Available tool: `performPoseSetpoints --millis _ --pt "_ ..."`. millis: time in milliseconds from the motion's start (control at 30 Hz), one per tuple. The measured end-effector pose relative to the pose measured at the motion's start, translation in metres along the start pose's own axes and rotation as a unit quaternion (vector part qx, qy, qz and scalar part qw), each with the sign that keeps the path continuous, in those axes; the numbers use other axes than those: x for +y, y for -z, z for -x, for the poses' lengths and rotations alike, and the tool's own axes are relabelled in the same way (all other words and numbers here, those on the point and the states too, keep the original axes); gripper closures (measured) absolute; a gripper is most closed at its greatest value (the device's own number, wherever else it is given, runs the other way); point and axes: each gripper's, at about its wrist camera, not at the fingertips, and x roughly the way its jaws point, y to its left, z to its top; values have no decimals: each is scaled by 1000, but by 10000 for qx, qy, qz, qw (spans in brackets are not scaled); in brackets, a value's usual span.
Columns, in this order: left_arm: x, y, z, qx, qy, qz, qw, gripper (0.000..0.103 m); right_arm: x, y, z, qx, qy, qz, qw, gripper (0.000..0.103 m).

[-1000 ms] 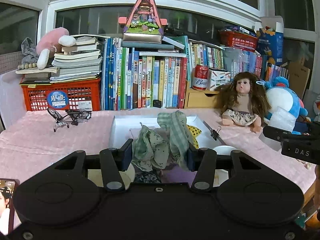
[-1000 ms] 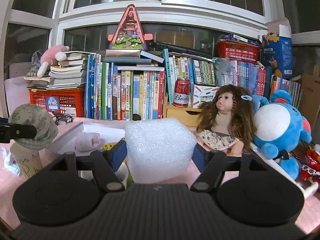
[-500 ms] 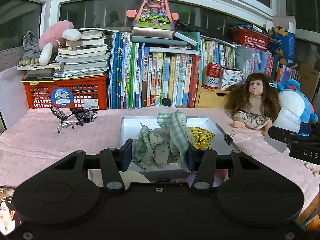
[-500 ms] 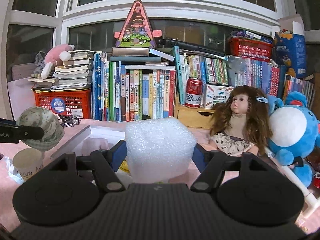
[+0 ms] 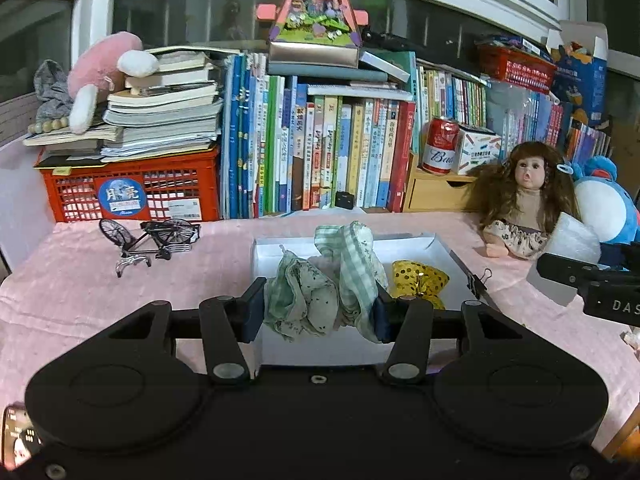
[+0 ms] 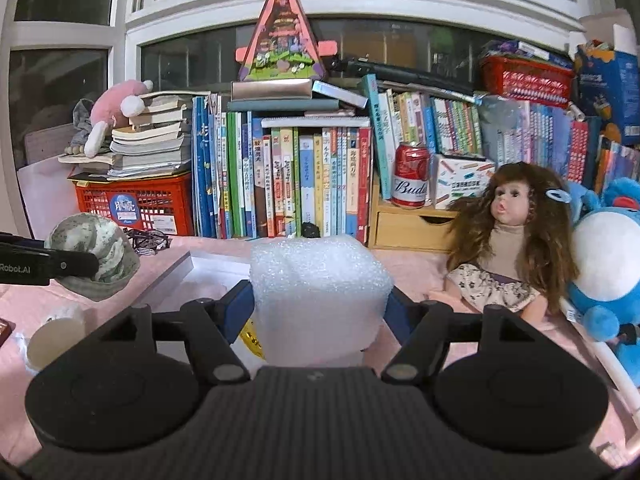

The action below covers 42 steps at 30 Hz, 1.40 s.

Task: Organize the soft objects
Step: 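Carry the cloths and the foam block over the grey tray with both grippers, then open the left gripper to drop the cloths while the right gripper releases the foam block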

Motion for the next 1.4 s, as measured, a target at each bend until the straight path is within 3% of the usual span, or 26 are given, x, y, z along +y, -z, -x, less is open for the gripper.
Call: performPoseSetpoints --millis 200,400,533,733,900,1067,1400 --pt "4 -23 -28 437 103 30 9990 54 -2 -20 -37 591 -112 7 9982 31" --pt "12 -34 -68 1183 264 107 9926 54 -6 -27 -74 1304 -147 -11 9914 31" --pt "17 -39 -102 1733 79 92 9848 54 -11 -24 -101 1836 -81 -20 9830 31" --pt "24 -37 -141 2075 -164 155 9780 54 -13 -16 -135 2340 103 54 9722 31" --pt "26 -33 -170 2389 -411 87 9701 54 -9 -7 -152 2516 135 177 9676 31" --pt "24 -31 -190 2603 -431 63 9645 54 -9 -4 -165 2607 41 85 9654 31" --pt "11 -34 -215 2709 -151 246 9622 53 -4 -12 -190 2576 -3 -104 9662 31"
